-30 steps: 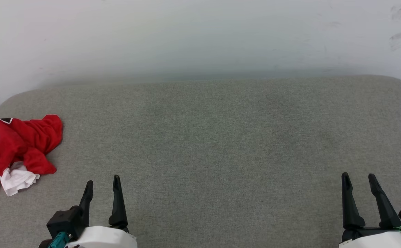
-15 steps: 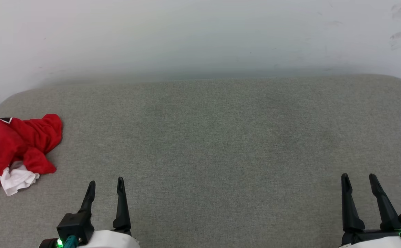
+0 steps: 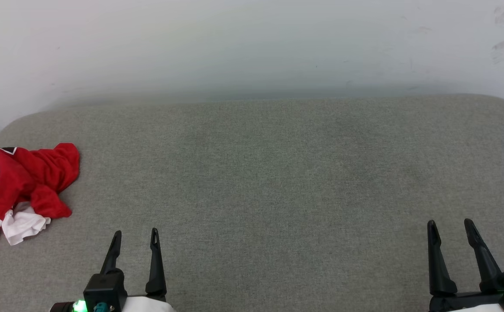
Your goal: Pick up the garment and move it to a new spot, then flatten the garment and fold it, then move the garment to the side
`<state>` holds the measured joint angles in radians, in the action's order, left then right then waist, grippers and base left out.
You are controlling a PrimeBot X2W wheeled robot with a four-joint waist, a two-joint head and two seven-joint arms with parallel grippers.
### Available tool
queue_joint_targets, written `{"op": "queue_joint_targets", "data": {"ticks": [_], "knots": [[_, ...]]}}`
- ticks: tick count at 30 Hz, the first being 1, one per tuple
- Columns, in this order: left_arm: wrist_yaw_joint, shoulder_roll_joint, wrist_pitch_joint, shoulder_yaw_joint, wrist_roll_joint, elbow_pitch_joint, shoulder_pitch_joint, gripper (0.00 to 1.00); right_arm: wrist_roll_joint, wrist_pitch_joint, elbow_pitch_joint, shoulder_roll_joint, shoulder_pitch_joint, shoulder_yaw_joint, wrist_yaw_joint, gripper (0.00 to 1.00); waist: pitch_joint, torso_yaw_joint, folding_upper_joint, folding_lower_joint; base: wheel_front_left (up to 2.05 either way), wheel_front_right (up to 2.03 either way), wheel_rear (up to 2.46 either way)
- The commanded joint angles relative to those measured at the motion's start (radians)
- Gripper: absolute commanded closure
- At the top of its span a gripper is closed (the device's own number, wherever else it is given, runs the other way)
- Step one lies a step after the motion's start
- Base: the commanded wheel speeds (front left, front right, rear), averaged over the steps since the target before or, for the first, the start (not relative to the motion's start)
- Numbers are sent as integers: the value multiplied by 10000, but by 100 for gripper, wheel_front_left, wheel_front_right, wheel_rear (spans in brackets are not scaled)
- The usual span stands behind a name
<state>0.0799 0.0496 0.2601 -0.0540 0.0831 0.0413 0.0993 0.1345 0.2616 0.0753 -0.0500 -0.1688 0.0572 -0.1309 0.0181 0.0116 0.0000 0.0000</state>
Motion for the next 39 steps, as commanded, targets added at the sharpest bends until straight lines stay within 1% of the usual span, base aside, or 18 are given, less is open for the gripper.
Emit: {"op": "queue_joint_targets", "data": {"ticks": [1, 15, 27, 33, 39], "knots": [[68, 12, 78, 13, -94, 48, 109, 0, -90, 40, 64, -5, -122, -12, 3, 0, 6, -3, 0, 0, 0, 0, 0], [-121, 11, 58, 107, 258, 294, 67, 0, 86, 40, -35, -5, -150, -54, 3, 0, 37, -13, 0, 0, 0, 0, 0], [-93, 11, 57, 148, 325, 351, 56, 0, 138, 38, -115, -5, -154, -108, 3, 0, 47, 72, 0, 0, 0, 0, 0], [-17, 11, 57, 204, 295, 400, -35, 0, 84, 40, -117, -3, -186, -168, 3, 0, 58, 372, 0, 0, 0, 0, 0], [65, 12, 57, 252, 345, 384, -65, 0, 0, 40, -102, -3, -231, -225, 3, 0, 81, 926, 0, 0, 0, 0, 0]]}}
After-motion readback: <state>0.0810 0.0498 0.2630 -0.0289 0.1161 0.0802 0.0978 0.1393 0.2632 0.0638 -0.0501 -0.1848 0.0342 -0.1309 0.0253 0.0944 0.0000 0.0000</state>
